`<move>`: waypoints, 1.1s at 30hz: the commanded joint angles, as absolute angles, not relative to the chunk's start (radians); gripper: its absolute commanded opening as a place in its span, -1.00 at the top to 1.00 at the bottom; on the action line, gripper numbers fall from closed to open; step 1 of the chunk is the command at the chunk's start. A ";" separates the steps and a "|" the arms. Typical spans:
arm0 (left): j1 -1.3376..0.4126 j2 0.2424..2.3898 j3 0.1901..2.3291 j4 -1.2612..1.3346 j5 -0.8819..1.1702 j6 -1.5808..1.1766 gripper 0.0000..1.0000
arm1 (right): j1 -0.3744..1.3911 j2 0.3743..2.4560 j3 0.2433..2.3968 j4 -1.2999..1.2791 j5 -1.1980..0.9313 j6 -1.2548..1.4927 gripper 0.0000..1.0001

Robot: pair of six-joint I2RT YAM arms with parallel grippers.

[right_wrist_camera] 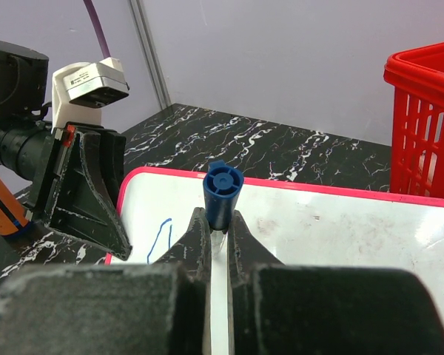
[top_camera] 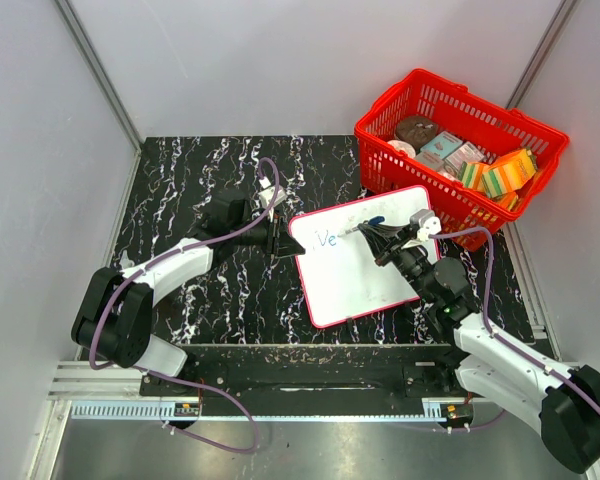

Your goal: Write a sentence on the whiteboard

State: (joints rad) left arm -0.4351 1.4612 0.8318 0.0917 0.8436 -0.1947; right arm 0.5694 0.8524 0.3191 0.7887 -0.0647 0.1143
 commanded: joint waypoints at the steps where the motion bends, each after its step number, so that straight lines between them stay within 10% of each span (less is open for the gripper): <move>1: -0.466 1.488 0.805 -0.018 0.716 0.017 1.00 | 0.566 0.848 0.321 0.824 -0.040 0.126 1.00; 33: -0.472 1.488 0.801 -0.023 0.706 0.023 1.00 | 0.566 0.833 0.313 0.772 0.040 0.138 1.00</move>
